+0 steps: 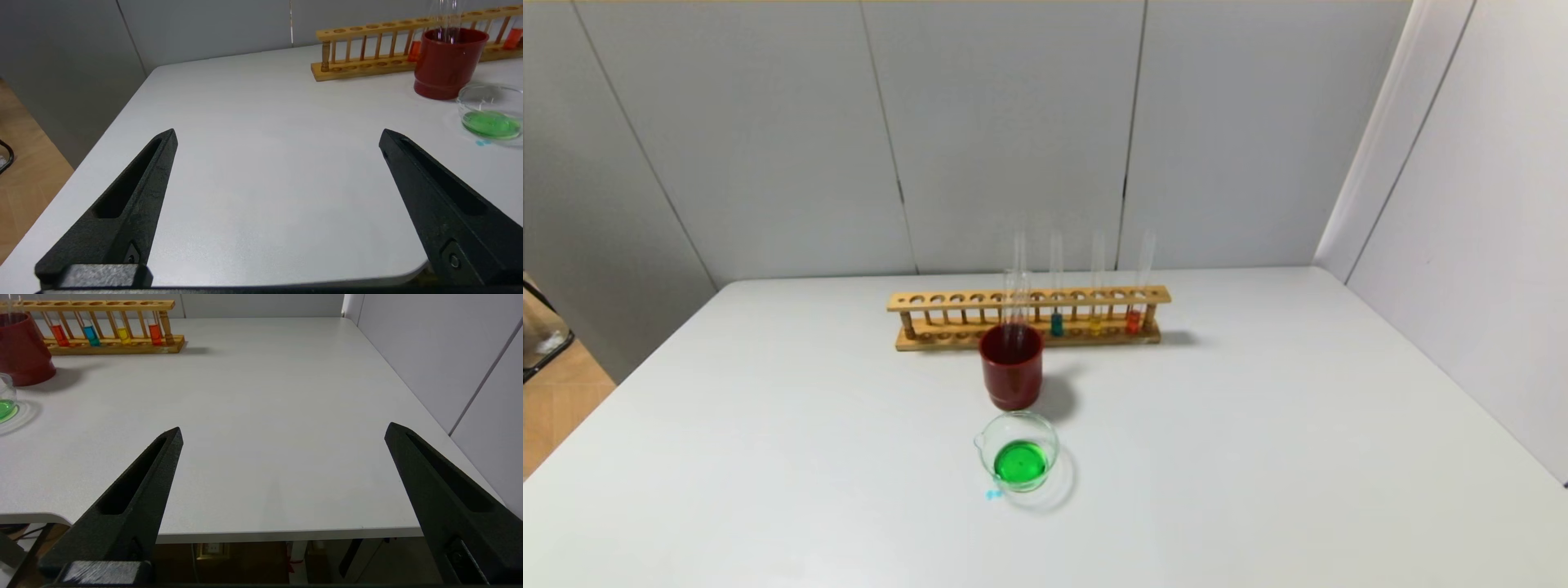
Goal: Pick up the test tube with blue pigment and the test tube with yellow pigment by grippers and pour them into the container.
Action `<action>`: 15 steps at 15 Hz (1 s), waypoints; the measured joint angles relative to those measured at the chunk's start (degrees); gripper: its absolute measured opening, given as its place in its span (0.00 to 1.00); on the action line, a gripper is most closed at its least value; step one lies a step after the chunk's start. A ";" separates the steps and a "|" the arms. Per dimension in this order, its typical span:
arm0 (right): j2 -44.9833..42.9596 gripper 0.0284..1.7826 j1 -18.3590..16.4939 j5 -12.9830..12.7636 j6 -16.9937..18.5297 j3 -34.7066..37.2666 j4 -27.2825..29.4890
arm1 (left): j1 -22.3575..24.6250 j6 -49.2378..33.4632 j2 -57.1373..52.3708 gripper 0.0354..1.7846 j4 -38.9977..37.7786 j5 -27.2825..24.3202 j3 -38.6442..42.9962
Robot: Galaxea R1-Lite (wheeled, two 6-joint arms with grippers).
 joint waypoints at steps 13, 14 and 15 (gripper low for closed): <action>0.00 0.97 0.00 0.02 0.00 0.00 0.00 | -0.09 0.11 0.00 0.97 3.32 -1.66 0.00; 0.00 0.97 0.00 0.00 0.00 0.00 0.00 | -0.09 0.11 0.00 0.97 3.32 -1.68 0.00; 0.00 0.97 0.00 0.02 0.00 0.00 0.00 | -0.09 0.10 0.00 0.97 3.32 -1.71 0.00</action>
